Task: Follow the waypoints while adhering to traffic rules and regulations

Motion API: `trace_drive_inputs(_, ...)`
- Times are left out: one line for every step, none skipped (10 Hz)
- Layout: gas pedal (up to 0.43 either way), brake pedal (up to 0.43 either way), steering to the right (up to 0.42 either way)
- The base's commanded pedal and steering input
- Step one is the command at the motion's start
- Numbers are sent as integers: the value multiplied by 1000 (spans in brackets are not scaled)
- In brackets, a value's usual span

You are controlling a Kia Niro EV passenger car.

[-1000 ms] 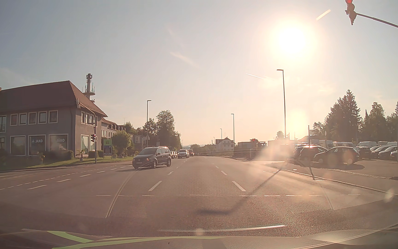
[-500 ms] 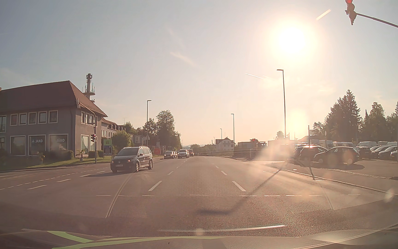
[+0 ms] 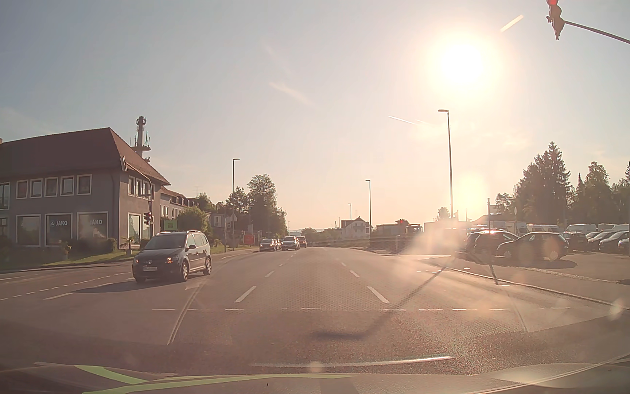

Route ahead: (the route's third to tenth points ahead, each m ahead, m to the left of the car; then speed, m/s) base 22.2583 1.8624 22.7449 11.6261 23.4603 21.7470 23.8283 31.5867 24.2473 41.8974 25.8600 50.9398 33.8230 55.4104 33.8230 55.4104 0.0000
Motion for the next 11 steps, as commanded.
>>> trace_drive_inputs(0,372,0)
trace_drive_inputs(0,372,0)
trace_drive_inputs(0,372,0)
trace_drive_inputs(0,378,0)
trace_drive_inputs(0,378,0)
trace_drive_inputs(0,372,0)
trace_drive_inputs(0,378,0)
trace_drive_inputs(0,372,0)
trace_drive_inputs(0,372,0)
trace_drive_inputs(0,372,0)
trace_drive_inputs(0,372,0)
